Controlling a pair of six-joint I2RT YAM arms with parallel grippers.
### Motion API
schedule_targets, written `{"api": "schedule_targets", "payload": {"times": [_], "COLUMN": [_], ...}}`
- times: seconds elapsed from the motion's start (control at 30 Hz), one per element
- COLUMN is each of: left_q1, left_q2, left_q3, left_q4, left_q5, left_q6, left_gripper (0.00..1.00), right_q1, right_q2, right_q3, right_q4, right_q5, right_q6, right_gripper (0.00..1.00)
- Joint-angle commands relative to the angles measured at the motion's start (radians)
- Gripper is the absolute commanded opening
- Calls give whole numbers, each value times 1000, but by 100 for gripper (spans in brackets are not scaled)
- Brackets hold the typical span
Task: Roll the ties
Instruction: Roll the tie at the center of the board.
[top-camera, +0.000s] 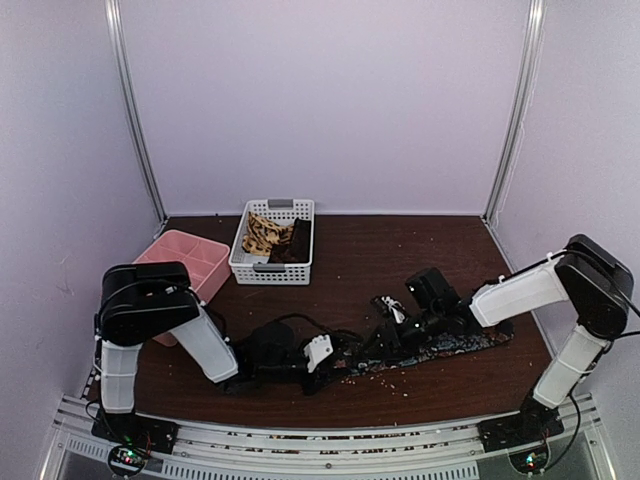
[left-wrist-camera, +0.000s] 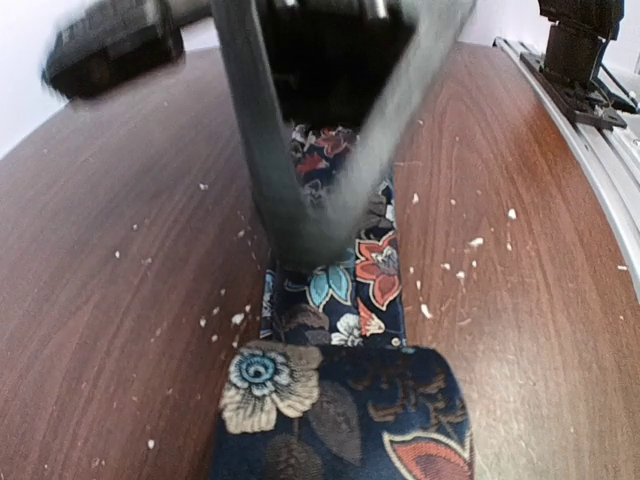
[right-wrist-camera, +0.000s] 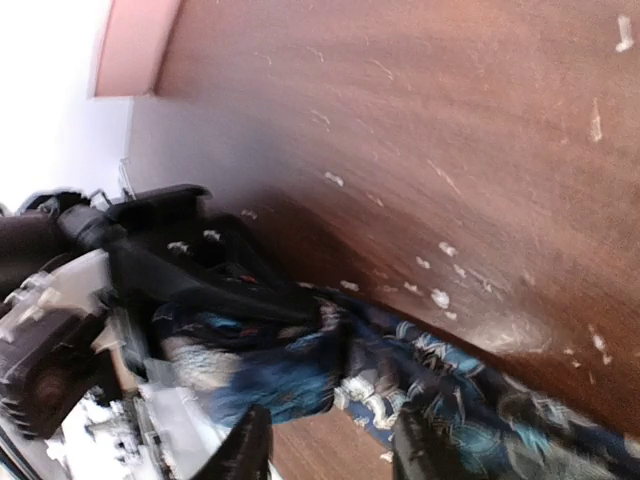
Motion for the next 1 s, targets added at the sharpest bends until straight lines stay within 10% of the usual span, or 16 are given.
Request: {"api": "schedule_targets", "payload": {"times": [0.0, 0.4, 0.6, 0.97], "left_q1": [2, 10, 15, 11], "left_q2": [-75, -121, -140, -137], "left_q3": [7, 79, 64, 16], "left_q4": [-312, -602, -581, -181], "left_q5": [-4, 12, 21, 30], "left_q6": [5, 51, 67, 27], "left_gripper": [32, 32, 35, 80], "right_q1": [4, 109, 108, 43], "right_q2": [-116, 32, 70, 109], "right_q3": [24, 84, 110, -21], "right_q4": [-49, 119, 37, 128], "right_q5": [47, -21, 19, -31], "right_q6": [-5, 131, 63, 83], "right_gripper": [50, 54, 4, 0]}}
